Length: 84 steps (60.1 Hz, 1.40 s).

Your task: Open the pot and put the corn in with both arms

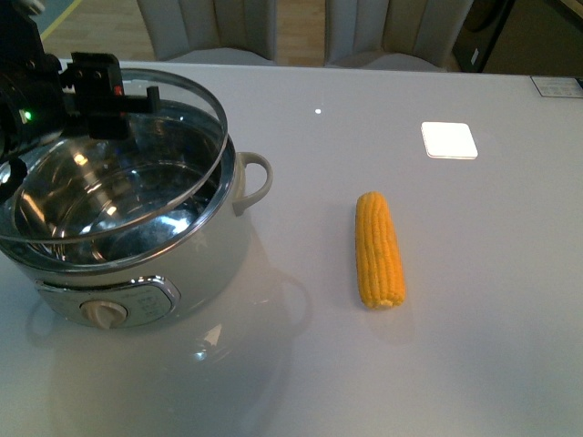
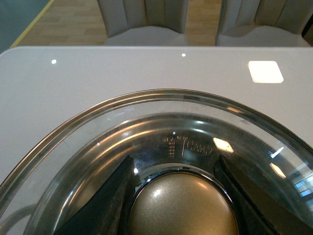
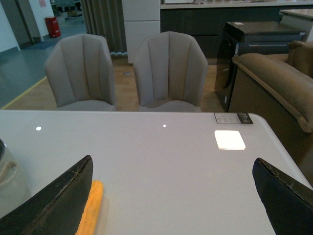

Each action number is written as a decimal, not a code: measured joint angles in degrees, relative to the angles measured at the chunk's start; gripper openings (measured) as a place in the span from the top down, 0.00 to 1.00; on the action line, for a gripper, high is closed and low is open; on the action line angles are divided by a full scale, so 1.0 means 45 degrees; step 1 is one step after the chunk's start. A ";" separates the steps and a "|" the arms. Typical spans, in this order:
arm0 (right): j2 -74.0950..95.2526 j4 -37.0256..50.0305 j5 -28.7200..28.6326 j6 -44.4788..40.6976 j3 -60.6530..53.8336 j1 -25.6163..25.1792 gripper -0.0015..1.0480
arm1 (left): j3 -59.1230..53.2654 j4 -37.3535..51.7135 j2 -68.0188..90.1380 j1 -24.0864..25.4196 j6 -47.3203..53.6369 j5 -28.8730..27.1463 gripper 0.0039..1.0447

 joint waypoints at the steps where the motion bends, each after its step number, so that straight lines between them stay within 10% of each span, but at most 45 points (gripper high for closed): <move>1: 0.0000 0.0000 0.0000 0.0000 0.0000 0.0000 0.08 | 0.0015 -0.0034 -0.0053 0.0005 0.0000 0.0005 0.59; 84: 0.0000 0.0000 -0.0005 0.0000 0.0000 0.0000 0.08 | -0.0194 0.3235 0.2667 0.8369 0.0636 0.2880 0.59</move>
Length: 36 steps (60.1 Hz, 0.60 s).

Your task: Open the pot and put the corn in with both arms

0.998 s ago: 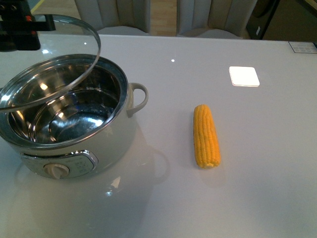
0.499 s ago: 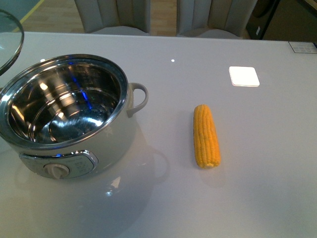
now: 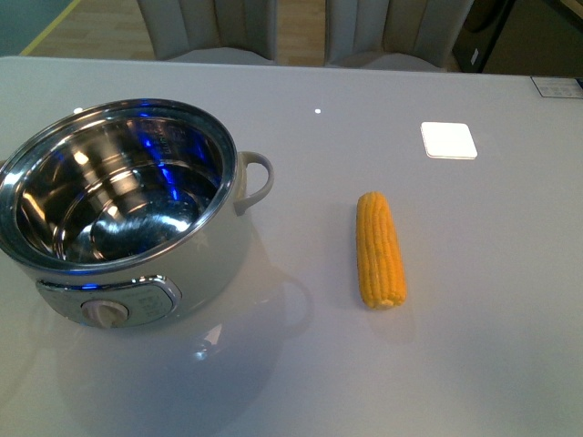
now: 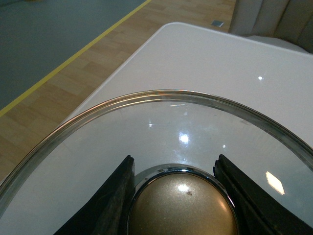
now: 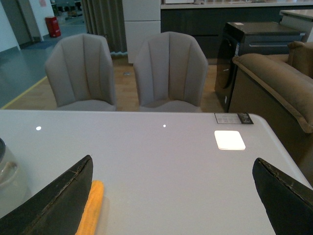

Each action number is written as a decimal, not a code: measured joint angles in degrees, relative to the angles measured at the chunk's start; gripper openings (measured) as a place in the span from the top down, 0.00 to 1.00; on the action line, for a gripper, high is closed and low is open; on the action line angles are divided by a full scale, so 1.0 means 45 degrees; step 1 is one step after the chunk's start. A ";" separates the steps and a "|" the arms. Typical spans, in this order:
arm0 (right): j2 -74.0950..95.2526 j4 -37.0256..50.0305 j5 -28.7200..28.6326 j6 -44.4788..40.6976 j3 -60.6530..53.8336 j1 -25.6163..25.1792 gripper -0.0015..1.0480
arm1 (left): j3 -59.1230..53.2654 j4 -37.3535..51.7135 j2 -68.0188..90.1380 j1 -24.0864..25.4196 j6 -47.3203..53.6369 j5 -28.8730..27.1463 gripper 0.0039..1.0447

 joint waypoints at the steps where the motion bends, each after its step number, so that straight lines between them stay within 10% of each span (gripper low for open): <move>1: 0.0000 0.0000 0.0005 0.0000 0.0000 0.0000 0.08 | 0.0029 0.0029 0.0073 0.0044 -0.0005 0.0010 0.59; 36: 0.0000 0.0000 0.0005 -0.0005 0.0000 0.0000 0.08 | 0.1724 0.1549 0.3842 0.1010 0.0427 0.0457 0.59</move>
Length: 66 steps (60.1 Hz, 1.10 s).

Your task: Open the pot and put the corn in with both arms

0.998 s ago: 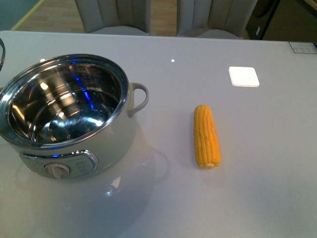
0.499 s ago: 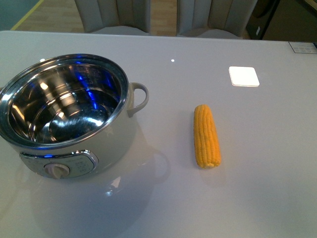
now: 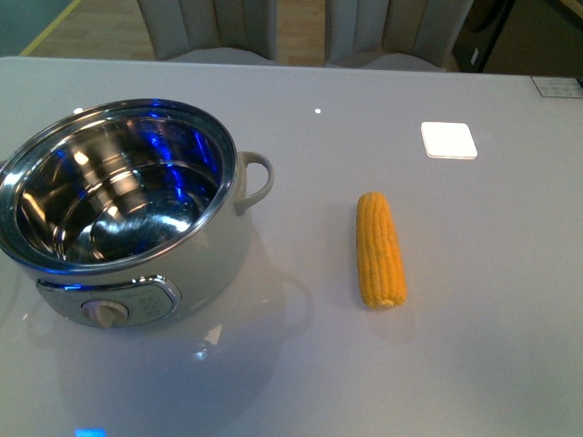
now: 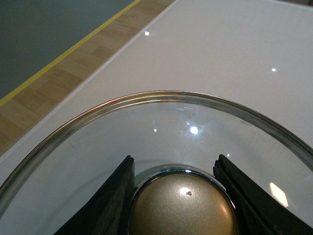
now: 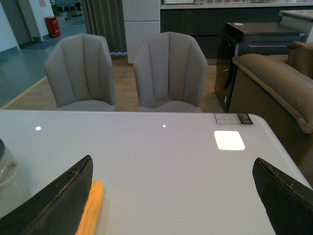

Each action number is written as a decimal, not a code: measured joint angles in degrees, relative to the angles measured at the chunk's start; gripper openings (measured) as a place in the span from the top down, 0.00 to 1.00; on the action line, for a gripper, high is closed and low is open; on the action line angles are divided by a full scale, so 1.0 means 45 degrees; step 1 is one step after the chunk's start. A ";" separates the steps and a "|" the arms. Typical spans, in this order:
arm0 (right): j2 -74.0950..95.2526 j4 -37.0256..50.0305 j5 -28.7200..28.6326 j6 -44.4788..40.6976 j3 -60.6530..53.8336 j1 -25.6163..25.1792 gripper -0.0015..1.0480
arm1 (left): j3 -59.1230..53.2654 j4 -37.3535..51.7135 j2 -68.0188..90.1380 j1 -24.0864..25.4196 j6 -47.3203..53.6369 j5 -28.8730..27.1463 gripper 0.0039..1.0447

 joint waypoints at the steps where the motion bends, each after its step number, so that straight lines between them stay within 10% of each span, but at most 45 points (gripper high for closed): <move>1: 0.0000 0.0000 0.0000 0.0010 0.0000 0.0000 0.08 | 0.0058 0.0029 0.0121 0.0010 0.0029 0.0029 0.59; 66: 0.0000 0.0000 0.0000 0.0005 0.0000 0.0000 0.08 | 0.0646 0.1758 0.2579 0.0073 0.0364 0.0495 0.59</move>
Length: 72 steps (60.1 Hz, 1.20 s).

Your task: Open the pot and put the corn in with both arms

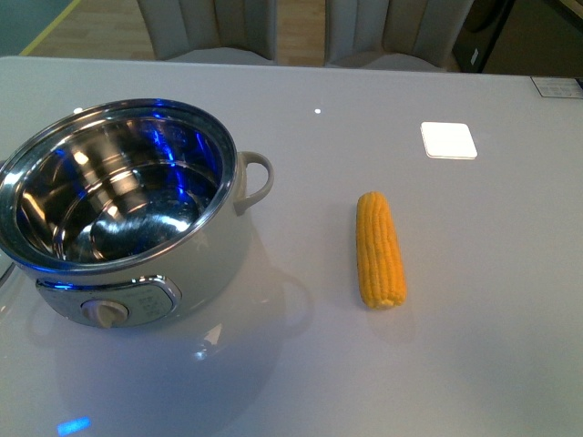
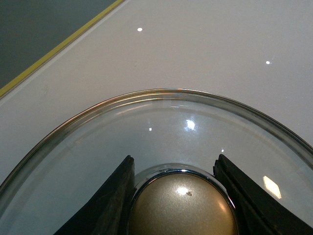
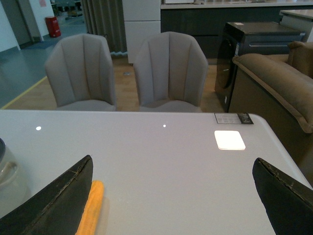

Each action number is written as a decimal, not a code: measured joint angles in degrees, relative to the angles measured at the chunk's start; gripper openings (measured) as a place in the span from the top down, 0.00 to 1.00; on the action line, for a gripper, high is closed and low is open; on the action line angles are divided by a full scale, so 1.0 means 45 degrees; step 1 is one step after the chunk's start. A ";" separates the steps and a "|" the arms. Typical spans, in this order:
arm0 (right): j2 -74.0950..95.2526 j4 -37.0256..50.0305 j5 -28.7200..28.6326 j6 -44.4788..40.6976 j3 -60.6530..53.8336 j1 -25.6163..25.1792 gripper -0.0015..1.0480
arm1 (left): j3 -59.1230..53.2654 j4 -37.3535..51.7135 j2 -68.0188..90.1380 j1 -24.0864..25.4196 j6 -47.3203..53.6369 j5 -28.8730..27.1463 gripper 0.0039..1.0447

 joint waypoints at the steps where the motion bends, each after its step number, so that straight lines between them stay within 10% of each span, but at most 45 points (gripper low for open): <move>1: 0.0000 0.0000 -0.0005 0.0000 0.0000 0.0000 0.08 | 0.0000 0.0000 0.0000 0.0000 0.0000 0.0000 0.59; 39: 0.0000 0.0000 0.0000 0.0000 0.0000 0.0000 0.08 | 0.0000 0.0019 0.0063 0.0000 -0.0257 -0.0005 0.58; 60: 0.0000 0.0000 -0.0005 0.0000 0.0000 0.0000 0.08 | 0.0000 0.0049 0.0063 0.0005 -0.0282 0.0000 0.04; 72: 0.0000 0.0000 -0.0005 0.0000 0.0000 0.0000 0.08 | 0.0000 0.0053 0.0063 0.0005 -0.0296 0.0005 0.06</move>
